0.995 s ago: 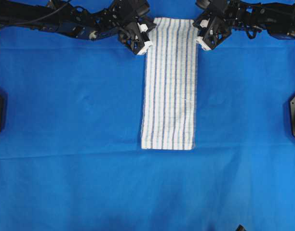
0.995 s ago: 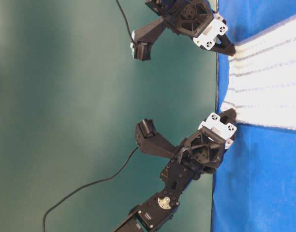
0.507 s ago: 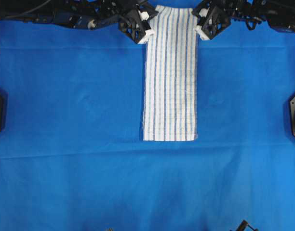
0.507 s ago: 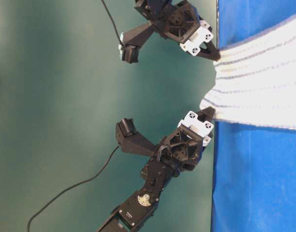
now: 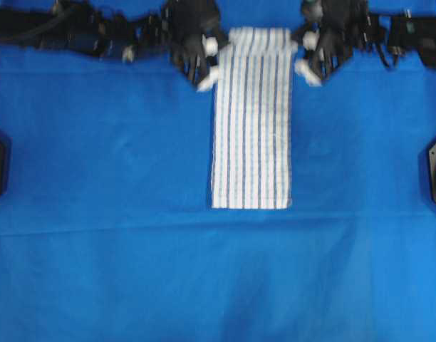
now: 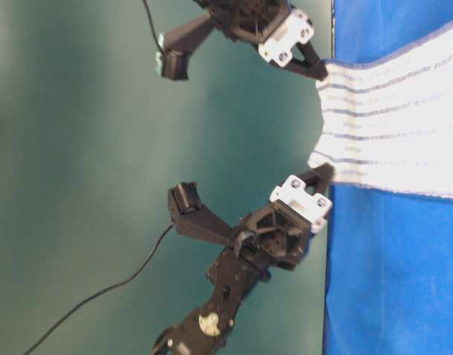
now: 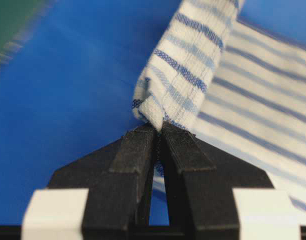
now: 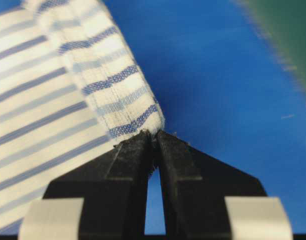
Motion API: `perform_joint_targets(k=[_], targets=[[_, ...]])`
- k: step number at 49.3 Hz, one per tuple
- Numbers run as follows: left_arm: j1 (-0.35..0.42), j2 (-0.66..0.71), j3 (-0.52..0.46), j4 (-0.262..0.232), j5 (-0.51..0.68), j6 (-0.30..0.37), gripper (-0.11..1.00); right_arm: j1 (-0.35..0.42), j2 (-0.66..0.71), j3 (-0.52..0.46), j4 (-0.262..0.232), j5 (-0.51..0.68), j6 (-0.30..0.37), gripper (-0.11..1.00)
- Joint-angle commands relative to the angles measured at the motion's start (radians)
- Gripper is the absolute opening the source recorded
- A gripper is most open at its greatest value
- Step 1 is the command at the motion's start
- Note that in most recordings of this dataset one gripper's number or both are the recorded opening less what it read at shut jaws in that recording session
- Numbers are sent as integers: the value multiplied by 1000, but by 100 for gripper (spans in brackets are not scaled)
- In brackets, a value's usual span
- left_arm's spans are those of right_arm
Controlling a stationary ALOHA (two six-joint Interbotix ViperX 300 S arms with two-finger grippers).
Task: Fold the blue towel.
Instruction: 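Fold the far end toward the near end of the strip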
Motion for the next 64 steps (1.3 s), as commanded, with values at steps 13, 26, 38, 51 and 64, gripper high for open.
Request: perform_joint_targets(k=[13,26,38,51,64], targets=[[-204,-107,132,0,-8,-15,1,256,-173,152,78,-5,81,7],[-356,-107,153,0,-2,-37,1,457,-164,161,100,0,172,7],[-437,-104,155,0,49,-78,1,545,-140,147,100,41,230,7],[-463,-104,155,0,77,-104,1,611,-124,135,101,52,262,7],[-466,-106,149,0,77,-100,1,618,-109,126,103,63,282,7]])
